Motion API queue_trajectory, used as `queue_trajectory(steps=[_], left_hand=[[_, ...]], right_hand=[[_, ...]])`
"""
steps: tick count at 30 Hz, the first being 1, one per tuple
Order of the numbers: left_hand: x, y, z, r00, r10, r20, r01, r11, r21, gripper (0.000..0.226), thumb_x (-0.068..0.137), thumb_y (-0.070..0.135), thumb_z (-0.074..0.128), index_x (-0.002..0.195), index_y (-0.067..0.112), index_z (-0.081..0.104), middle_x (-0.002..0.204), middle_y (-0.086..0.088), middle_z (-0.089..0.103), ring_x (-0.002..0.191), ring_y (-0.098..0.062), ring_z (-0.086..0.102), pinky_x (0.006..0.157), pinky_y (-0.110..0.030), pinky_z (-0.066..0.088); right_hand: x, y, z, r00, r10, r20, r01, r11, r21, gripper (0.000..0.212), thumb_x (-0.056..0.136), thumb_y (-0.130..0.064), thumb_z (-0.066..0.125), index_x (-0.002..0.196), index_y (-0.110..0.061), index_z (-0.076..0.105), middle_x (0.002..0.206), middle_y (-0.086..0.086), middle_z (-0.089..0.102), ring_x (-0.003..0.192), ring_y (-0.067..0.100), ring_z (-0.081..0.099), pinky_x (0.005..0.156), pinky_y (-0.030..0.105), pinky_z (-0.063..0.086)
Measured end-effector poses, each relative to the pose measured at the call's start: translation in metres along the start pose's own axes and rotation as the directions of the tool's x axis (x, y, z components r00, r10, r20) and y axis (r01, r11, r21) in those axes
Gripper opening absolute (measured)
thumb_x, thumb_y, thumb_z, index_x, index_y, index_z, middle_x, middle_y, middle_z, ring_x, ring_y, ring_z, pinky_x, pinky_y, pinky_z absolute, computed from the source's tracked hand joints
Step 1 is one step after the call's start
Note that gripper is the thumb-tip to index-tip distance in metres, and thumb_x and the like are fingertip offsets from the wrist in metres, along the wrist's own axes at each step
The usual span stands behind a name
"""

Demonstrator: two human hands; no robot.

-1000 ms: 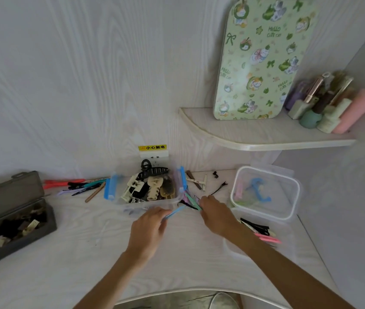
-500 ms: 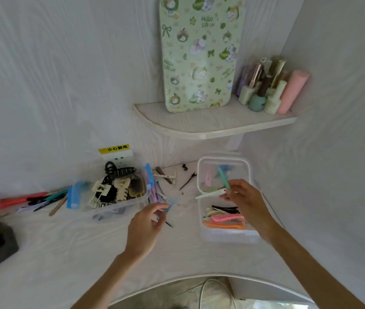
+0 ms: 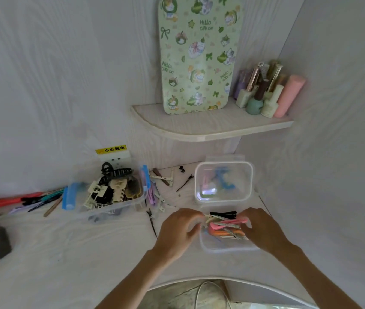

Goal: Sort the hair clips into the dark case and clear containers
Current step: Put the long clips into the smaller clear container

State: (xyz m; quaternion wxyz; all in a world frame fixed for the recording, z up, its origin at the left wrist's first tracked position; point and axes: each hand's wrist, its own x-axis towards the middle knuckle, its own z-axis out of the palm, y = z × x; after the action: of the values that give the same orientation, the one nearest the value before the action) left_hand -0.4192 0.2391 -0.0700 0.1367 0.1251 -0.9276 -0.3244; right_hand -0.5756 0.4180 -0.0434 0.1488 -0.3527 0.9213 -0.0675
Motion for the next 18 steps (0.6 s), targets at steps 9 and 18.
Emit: queue_trajectory(steps=[9,18], left_hand=[[-0.059,-0.084,-0.022,0.976,-0.216,-0.021,0.208,0.903,0.377,0.025,0.087,0.033,0.060,0.112,0.031,0.063,0.131,0.007,0.051,0.110,-0.011,0.056,0.080,-0.026,0.053],[-0.078,-0.093,-0.046,0.924,-0.362,-0.121,0.382,0.884,0.269,0.022,0.090,0.037,0.050,0.100,0.025,0.067,0.109,0.013,0.063,0.104,-0.005,0.053,0.086,-0.020,0.043]], right_hand=[[0.038,-0.136,0.010,0.952,-0.304,-0.013,0.298,0.920,0.255,0.024,0.095,-0.025,0.045,0.113,-0.021,0.060,0.112,-0.002,0.064,0.100,0.016,0.060,0.088,0.029,0.047],[0.098,-0.201,0.081,0.974,-0.200,0.103,0.205,0.978,-0.037,0.058,0.091,-0.036,0.051,0.140,-0.013,0.027,0.136,0.014,0.035,0.125,0.032,0.035,0.096,0.042,0.039]])
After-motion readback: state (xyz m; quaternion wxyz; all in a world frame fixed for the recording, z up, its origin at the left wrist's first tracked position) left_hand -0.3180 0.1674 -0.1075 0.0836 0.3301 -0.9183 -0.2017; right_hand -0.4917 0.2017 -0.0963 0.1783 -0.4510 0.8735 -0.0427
